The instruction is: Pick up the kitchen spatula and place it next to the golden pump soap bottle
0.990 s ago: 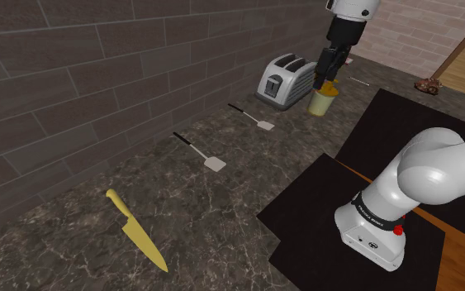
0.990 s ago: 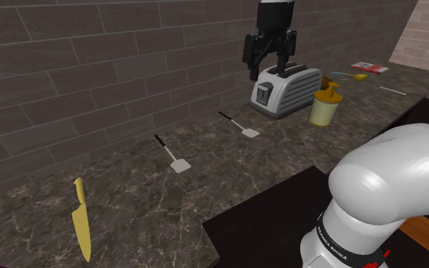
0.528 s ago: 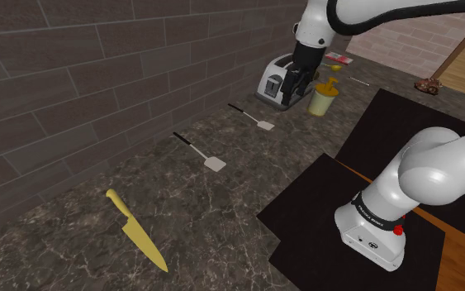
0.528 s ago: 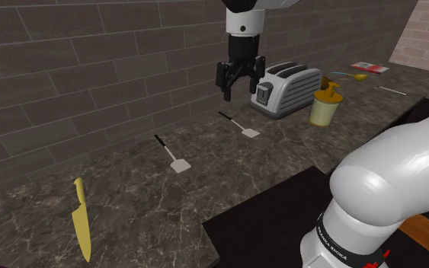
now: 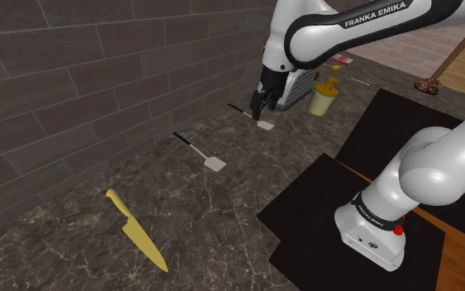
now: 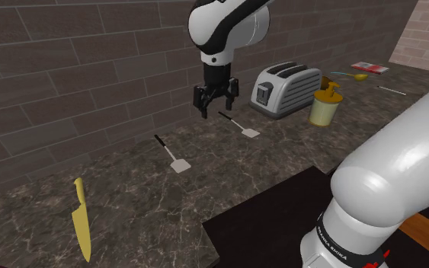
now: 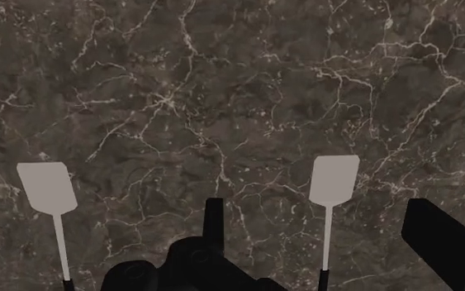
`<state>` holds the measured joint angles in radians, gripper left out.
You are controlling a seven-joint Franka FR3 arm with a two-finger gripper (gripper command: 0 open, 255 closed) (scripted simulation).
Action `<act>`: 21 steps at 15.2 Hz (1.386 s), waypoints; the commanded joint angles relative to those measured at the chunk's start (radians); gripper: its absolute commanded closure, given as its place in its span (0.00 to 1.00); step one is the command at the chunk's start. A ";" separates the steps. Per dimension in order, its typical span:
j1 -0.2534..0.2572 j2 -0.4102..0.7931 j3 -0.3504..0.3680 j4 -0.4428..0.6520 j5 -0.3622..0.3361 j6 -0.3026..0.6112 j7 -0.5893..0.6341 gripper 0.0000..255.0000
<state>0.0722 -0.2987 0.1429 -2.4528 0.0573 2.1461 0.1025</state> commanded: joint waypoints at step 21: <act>0.125 0.850 0.023 0.558 -0.226 0.350 0.270 0.00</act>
<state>0.1884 0.5131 0.1711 -1.9311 -0.1605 2.4915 0.3655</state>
